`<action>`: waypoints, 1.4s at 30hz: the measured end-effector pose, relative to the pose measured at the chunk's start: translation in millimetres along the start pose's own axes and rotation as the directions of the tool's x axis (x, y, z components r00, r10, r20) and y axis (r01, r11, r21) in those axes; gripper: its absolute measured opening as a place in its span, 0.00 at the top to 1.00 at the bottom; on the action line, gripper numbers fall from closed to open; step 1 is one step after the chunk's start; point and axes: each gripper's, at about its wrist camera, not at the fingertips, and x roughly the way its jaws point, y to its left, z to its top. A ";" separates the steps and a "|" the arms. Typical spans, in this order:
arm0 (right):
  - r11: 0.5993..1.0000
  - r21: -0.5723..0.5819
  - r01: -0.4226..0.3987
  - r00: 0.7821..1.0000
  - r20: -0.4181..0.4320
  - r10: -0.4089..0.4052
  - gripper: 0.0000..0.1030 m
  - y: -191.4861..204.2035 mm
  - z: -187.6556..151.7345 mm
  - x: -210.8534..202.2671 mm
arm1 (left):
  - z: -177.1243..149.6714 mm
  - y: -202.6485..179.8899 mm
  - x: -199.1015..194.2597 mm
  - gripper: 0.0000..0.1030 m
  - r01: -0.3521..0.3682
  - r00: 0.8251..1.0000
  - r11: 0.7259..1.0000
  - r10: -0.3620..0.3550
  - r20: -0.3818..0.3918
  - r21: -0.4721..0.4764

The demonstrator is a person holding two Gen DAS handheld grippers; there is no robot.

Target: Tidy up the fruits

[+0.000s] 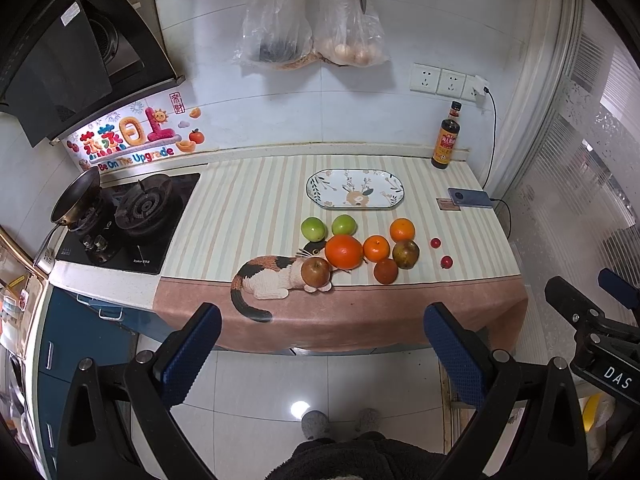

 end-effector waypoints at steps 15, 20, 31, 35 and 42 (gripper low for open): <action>1.000 -0.006 -0.005 1.000 0.002 0.005 0.00 6.2 -0.5 -3.4 | -1.5 4.6 -1.2 0.00 -0.004 1.000 1.000 0.004 0.007 -0.001; 1.000 -0.005 -0.005 1.000 0.002 0.005 0.00 7.1 -0.4 -4.0 | -0.5 4.5 -1.7 0.00 -0.004 1.000 1.000 0.004 0.005 0.000; 1.000 0.001 -0.012 1.000 -0.003 0.012 0.00 11.6 -0.9 -4.8 | 0.0 5.5 -2.4 0.00 -0.001 1.000 1.000 0.001 0.004 0.002; 1.000 0.022 -0.014 1.000 -0.006 0.014 0.00 13.3 -3.7 -4.6 | 0.9 5.5 -2.8 0.00 0.001 1.000 1.000 -0.001 0.003 0.001; 0.993 0.103 -0.057 0.997 0.049 0.052 0.00 11.1 -4.9 12.1 | 17.3 27.2 16.0 0.00 -0.033 0.997 0.999 0.033 0.067 -0.005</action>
